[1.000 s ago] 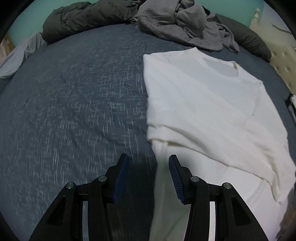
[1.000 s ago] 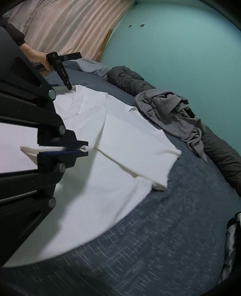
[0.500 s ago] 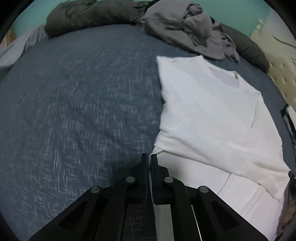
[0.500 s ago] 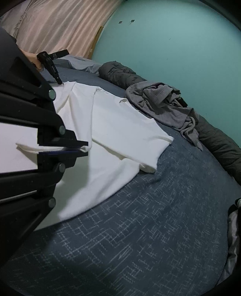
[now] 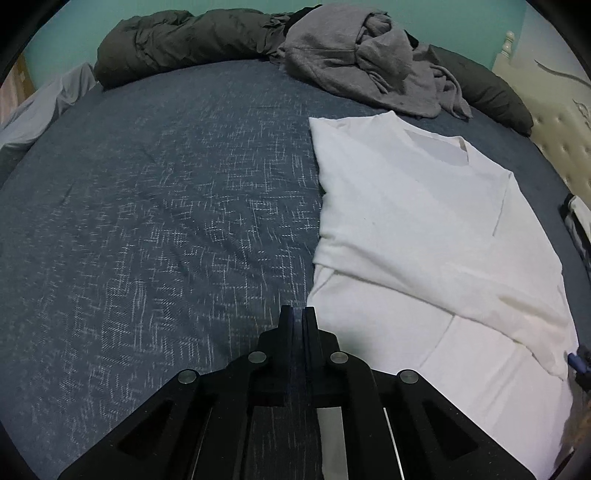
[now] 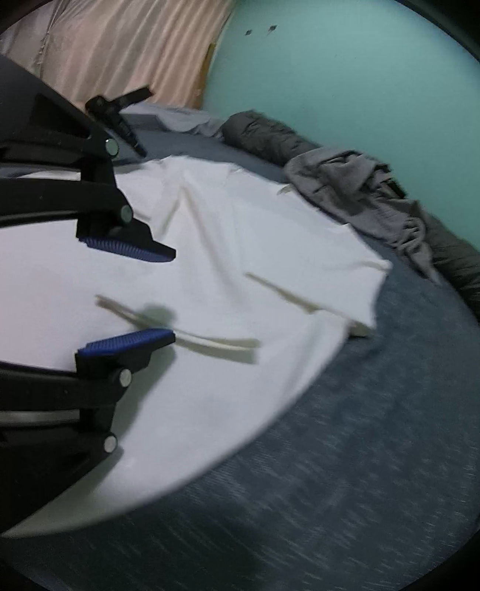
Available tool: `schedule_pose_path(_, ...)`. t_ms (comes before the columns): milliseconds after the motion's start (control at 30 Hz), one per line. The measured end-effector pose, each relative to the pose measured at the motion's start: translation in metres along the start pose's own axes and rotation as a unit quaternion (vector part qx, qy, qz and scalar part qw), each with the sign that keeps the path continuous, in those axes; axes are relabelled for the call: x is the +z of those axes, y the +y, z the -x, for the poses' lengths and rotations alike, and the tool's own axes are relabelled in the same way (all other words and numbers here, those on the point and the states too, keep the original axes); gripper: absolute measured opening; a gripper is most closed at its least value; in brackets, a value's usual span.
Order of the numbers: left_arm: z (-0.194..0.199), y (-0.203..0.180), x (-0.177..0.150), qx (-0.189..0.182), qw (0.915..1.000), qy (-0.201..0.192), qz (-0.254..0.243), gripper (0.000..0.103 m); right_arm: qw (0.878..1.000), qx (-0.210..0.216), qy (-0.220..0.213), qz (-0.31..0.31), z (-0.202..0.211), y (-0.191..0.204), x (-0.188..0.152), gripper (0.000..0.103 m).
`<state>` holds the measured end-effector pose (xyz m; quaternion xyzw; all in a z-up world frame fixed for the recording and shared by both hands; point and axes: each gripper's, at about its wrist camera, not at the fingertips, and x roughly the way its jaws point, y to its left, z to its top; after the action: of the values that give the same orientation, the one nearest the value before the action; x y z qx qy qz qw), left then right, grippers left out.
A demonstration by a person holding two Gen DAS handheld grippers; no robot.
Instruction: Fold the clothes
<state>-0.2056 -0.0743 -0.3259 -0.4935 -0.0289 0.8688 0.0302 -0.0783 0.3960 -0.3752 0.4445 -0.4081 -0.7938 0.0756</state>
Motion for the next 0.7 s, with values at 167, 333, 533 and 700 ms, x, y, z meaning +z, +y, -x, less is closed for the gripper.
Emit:
schedule_pose_path(167, 0.014, 0.001, -0.004, 0.001, 1.0000, -0.001, -0.004, 0.005, 0.999, -0.011, 0.028, 0.017, -0.011, 0.008, -0.011, 0.023)
schedule_pose_path(333, 0.027, 0.002, -0.004, 0.002, 0.9999, -0.006, -0.008, 0.005, 1.000, 0.004, 0.018, 0.006, 0.001, 0.000, -0.011, 0.002)
schedule_pose_path(533, 0.031, 0.004, 0.002, -0.001, 1.0000, -0.006, -0.002, 0.005, 1.000, 0.020, -0.010, -0.010, 0.024, -0.012, -0.007, 0.002)
schedule_pose_path(700, 0.022, 0.004, 0.010, -0.019, 0.9997, 0.004, 0.016, 0.017, 0.999, 0.019, 0.006, -0.046, 0.014, -0.027, -0.011, 0.006)
